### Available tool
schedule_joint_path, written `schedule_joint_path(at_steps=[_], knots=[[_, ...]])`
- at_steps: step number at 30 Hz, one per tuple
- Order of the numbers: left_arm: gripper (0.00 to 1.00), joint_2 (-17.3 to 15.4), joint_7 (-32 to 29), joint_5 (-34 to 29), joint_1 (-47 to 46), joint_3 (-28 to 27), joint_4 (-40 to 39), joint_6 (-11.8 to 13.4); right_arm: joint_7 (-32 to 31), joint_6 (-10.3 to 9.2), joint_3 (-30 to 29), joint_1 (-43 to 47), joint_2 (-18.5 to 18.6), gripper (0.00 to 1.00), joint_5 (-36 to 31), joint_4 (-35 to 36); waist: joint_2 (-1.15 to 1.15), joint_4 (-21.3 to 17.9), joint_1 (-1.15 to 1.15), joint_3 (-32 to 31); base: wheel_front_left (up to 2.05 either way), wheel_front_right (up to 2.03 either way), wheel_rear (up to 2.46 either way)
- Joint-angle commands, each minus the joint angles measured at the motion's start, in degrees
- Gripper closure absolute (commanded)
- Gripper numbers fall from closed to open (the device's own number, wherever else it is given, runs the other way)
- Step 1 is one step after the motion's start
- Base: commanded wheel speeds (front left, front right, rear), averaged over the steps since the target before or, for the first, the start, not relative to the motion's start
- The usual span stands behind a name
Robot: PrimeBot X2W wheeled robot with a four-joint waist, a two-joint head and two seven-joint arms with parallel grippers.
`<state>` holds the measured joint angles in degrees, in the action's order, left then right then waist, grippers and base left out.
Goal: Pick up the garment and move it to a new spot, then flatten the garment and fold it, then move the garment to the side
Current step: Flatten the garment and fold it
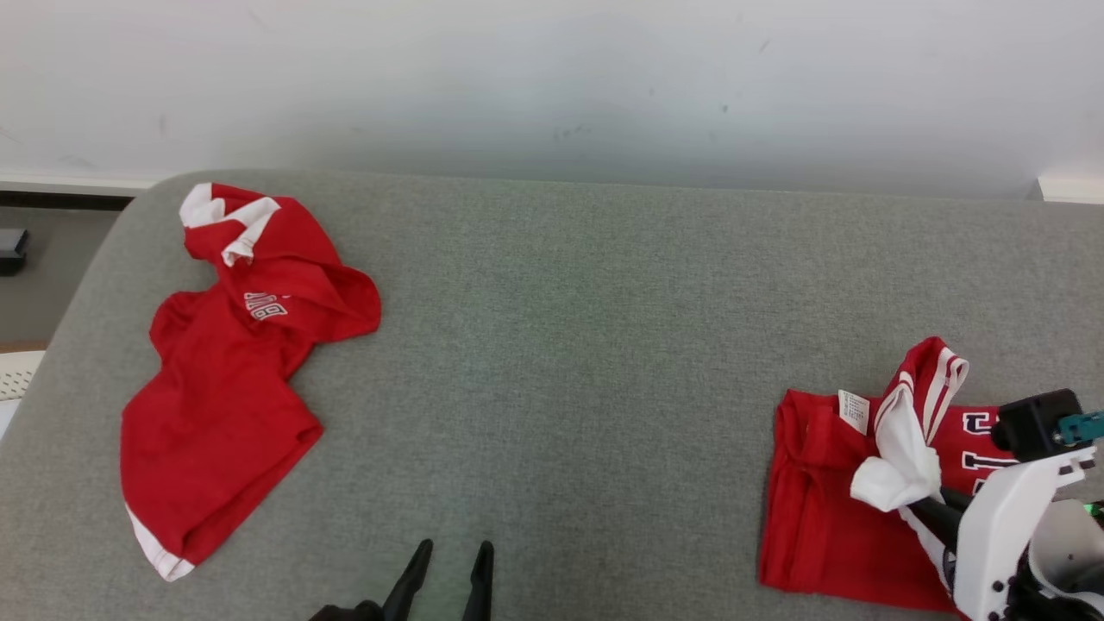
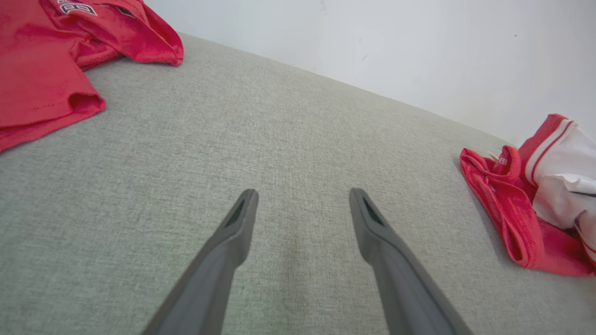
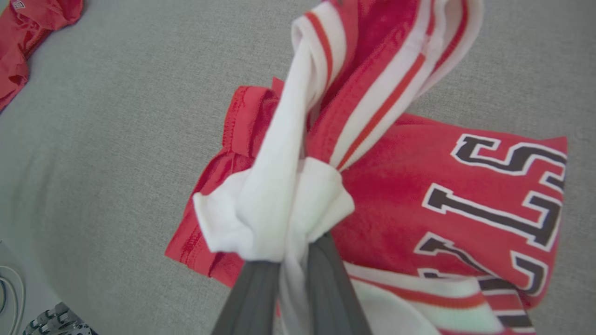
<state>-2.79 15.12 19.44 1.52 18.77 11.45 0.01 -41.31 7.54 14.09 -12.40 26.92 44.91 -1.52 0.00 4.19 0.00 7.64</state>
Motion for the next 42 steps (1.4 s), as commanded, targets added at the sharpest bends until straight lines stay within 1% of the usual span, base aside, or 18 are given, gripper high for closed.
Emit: schedule_joint_path(at_steps=[1,5,6,7,8,9,10,11,14,17,20,25,28,30,32,35,38,42], knots=[[0.00,-0.21,0.03,0.67,-0.29,-0.24,0.27,0.04,0.70,-0.11,0.30,-0.92,-1.94,1.00,-2.04,-1.33,0.00,0.32,0.00,0.02,0.00,0.00,0.00],[0.00,-0.21,0.03,0.70,-0.31,-0.55,0.40,-0.03,2.32,-0.11,0.52,-2.05,-5.67,1.00,-5.87,-4.39,0.00,0.64,0.00,-0.08,0.00,0.00,0.00],[0.00,-0.21,0.03,0.70,-0.31,-0.55,0.40,-0.03,2.32,-0.11,0.52,-2.05,-5.67,1.00,-5.87,-4.39,0.00,0.64,0.00,-0.08,0.00,0.00,0.00],[0.00,-0.21,0.03,0.75,-0.21,-0.60,0.38,0.03,2.97,-0.11,0.15,-2.26,-6.63,1.00,-6.63,-5.22,0.00,0.66,0.00,-0.18,0.00,0.00,0.00],[0.00,-0.21,0.03,0.79,-0.09,-0.60,0.34,0.12,3.55,-0.11,-0.05,-2.53,-7.51,0.88,-7.57,-5.89,0.00,0.67,0.00,-0.24,0.00,0.00,0.00],[0.00,-0.21,0.03,0.86,0.04,-0.63,0.29,0.23,4.35,-0.11,-0.26,-2.82,-8.45,0.65,-8.37,-6.52,0.00,0.63,0.00,-0.28,0.00,0.00,0.00],[0.00,-0.21,0.03,0.92,0.11,-0.62,0.24,0.33,5.61,-0.11,-0.59,-3.18,-9.14,0.29,-9.41,-6.91,0.00,0.58,0.00,-0.29,0.00,0.00,0.00],[0.00,-0.21,0.03,0.98,0.13,-0.62,0.20,0.38,6.60,-0.11,-1.05,-3.42,-9.85,0.00,-10.43,-7.51,0.00,0.52,0.00,-0.31,0.00,0.00,0.00],[0.00,-0.21,0.03,1.09,0.41,-0.69,0.22,0.34,9.19,-0.11,-0.99,-3.37,-12.53,0.00,-11.94,-8.03,0.00,0.22,0.00,-0.73,0.00,0.00,0.00],[0.00,-0.22,0.03,1.00,1.17,-1.24,0.36,0.33,12.40,-0.11,-1.87,-2.96,-15.45,0.00,-11.94,-6.42,0.00,-0.54,0.00,-1.54,0.00,0.00,0.00],[0.00,-0.21,0.03,0.37,2.09,-1.81,0.55,0.39,16.32,-0.11,-3.73,-1.66,-19.10,0.00,-11.10,-3.76,0.00,-1.58,0.00,-3.06,0.00,0.00,0.00],[0.00,-0.21,0.03,-0.09,3.73,-2.77,0.33,0.55,21.95,-0.11,-7.23,2.09,-21.82,0.00,-10.47,3.66,0.00,-3.43,0.00,-5.84,0.00,0.00,0.00],[0.00,-0.21,0.03,-0.06,4.37,-3.04,-0.21,0.61,25.59,-0.11,-10.14,5.14,-20.32,0.00,-13.64,7.55,0.00,-4.42,0.00,-7.11,0.00,0.00,0.00],[0.00,-0.21,0.03,0.16,4.82,-3.13,-0.50,0.75,28.05,-0.11,-12.43,7.49,-19.23,0.00,-15.97,8.74,0.00,-5.01,0.00,-7.61,0.00,0.00,0.00],[0.00,-0.21,0.03,-0.01,5.10,-3.26,-0.80,0.75,31.29,-0.11,-15.12,9.61,-17.11,0.00,-19.55,8.92,0.00,-5.52,0.00,-8.05,0.00,0.00,0.00],[0.00,-0.20,0.03,0.31,5.56,-3.43,-1.27,0.84,36.24,-0.11,-18.53,13.25,-15.14,0.00,-24.96,6.79,0.00,-6.06,0.00,-8.54,0.00,0.00,0.00],[0.00,-0.21,0.03,0.42,6.07,-3.55,-1.38,0.84,40.69,-0.11,-22.37,16.26,-15.08,0.00,-26.90,3.53,0.00,-6.31,0.00,-9.09,0.00,0.00,0.00],[0.00,-0.20,0.03,0.37,6.48,-3.88,-1.44,1.01,45.69,-0.12,-24.74,19.68,-14.34,0.00,-28.69,-1.96,0.00,-6.56,0.00,-9.59,0.00,0.00,0.00]])
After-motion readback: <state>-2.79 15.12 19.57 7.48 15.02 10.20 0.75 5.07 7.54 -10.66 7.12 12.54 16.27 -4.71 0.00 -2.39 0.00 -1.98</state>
